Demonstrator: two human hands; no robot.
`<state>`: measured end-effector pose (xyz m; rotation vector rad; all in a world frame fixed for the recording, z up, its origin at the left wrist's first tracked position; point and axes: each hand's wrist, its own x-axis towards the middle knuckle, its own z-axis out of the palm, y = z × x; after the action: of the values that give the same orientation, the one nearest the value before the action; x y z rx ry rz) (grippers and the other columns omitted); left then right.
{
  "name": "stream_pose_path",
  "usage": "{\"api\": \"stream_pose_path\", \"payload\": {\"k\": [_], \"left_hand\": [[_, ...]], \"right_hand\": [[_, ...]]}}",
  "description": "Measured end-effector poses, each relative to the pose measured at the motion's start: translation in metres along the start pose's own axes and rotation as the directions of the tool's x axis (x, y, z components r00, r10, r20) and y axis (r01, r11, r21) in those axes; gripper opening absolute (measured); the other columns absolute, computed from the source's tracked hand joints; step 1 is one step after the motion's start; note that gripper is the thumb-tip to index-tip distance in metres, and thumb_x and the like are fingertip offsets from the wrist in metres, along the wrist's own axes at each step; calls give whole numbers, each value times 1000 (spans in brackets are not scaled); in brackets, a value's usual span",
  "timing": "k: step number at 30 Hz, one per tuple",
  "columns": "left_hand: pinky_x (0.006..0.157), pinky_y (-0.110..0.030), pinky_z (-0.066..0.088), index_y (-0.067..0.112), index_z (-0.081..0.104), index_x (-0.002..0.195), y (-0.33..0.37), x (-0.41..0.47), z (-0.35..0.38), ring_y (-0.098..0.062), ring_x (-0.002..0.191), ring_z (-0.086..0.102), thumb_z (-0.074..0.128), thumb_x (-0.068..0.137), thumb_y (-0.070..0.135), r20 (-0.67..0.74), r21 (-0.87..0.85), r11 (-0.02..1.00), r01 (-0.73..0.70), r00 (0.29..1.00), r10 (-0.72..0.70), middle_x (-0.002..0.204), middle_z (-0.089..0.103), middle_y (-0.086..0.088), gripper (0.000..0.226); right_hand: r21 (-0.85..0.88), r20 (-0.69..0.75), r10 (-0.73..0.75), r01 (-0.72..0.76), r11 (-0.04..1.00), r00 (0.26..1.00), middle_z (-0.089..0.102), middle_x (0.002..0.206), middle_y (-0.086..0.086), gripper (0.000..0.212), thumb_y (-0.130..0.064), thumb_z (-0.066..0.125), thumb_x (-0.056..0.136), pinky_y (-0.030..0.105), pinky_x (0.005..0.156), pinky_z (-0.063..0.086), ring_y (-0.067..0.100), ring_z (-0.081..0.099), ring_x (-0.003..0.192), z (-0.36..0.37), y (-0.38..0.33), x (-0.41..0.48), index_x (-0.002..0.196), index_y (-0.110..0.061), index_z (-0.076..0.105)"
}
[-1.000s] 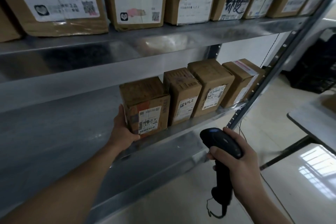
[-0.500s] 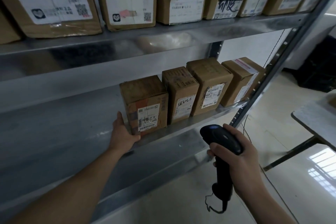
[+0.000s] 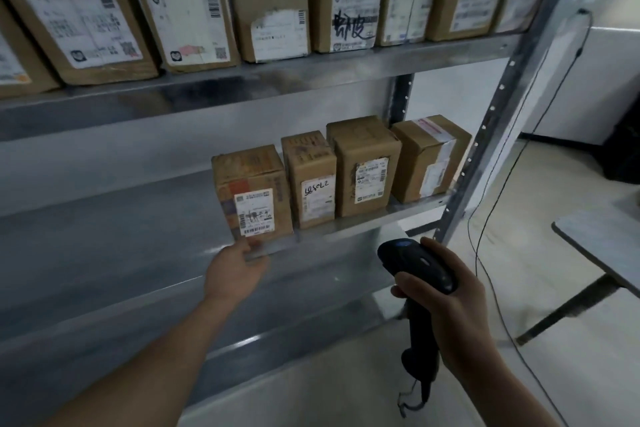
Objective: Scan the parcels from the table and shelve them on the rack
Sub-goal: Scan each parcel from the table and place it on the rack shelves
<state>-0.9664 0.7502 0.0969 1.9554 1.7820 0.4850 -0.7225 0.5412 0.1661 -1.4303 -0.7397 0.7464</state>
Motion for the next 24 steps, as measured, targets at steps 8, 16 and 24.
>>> {"api": "stream_pose_path", "payload": {"k": [8,16,24], "left_hand": [[85,-33,49,16,67,121,150,-68,35,-28,108,64,58,82,58,112,111,934,-340,938,328,120,69,-7,58],[97,-37,46,21,53,141,293,-123,83,-23,124,54,58,93,52,189,135,745,-654,755,628,141,55,-2,58],[99,-39,50,14,55,138,394,-158,145,-25,122,56,62,90,49,242,51,509,-859,505,829,136,59,-5,59]], "right_hand": [[1,-83,-77,77,997,994,74,100,-4,56,-33,83,56,46,74,64,30,73,90,-109,-23,-27,105,-50,64],[-8,-352,-128,133,991,927,72,110,4,66,-26,91,62,46,69,63,35,73,92,-214,-36,-51,118,-45,63],[-15,-621,-95,109,994,778,64,125,-3,107,-46,89,46,56,86,60,34,70,104,-293,-40,-60,144,-45,46]]}}
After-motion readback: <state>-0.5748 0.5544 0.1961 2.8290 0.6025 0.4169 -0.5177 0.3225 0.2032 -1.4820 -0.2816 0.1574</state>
